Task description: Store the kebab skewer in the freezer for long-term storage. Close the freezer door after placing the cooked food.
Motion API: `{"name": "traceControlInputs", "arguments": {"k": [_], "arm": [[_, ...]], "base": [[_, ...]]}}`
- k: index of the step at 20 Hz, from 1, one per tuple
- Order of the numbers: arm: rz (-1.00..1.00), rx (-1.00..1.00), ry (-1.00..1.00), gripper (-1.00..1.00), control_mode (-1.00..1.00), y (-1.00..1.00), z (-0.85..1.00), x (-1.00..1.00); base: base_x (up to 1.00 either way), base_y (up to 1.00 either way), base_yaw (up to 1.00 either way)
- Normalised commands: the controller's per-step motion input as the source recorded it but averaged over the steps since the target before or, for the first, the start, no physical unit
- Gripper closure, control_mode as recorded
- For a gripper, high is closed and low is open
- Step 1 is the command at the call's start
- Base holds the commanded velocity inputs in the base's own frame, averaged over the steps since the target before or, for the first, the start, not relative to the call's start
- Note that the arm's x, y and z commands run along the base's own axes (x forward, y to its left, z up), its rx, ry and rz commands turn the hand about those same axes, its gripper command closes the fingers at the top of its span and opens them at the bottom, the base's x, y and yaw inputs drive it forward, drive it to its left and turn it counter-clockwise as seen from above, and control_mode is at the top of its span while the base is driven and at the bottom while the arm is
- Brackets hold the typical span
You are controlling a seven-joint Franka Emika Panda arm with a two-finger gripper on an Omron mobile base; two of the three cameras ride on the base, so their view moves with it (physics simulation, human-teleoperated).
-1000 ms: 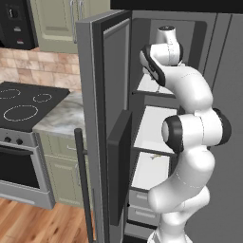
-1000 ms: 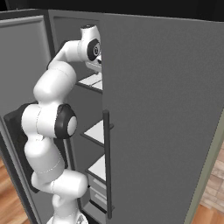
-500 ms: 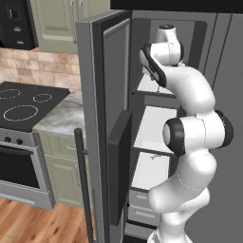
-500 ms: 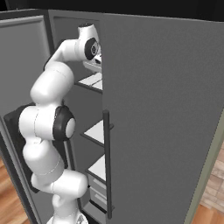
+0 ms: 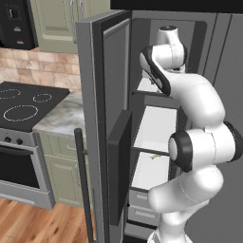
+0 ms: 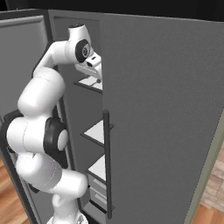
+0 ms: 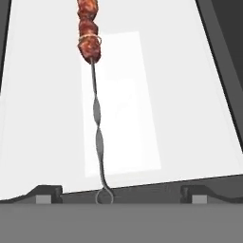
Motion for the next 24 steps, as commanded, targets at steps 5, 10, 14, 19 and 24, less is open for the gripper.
{"name": "traceControlInputs", "arguments": {"k": [5, 10, 14, 19, 24], "arm": [[0.00, 0.00, 0.00, -1.00, -1.00, 0.09, 0.00, -0.54], [0.00, 0.00, 0.00, -1.00, -1.00, 0.04, 0.00, -0.74], [0.00, 0.00, 0.00, -1.00, -1.00, 0.00, 0.00, -0.89], [0.00, 0.00, 0.00, -1.00, -1.00, 0.00, 0.00, -0.86], [0.00, 0.00, 0.01, -1.00, -1.00, 0.00, 0.00, -0.72]], "base": [[0.00, 0.00, 0.00], [0.00, 0.00, 0.00], [0.00, 0.00, 0.00], [0.00, 0.00, 0.00], [0.00, 0.00, 0.00]]}}
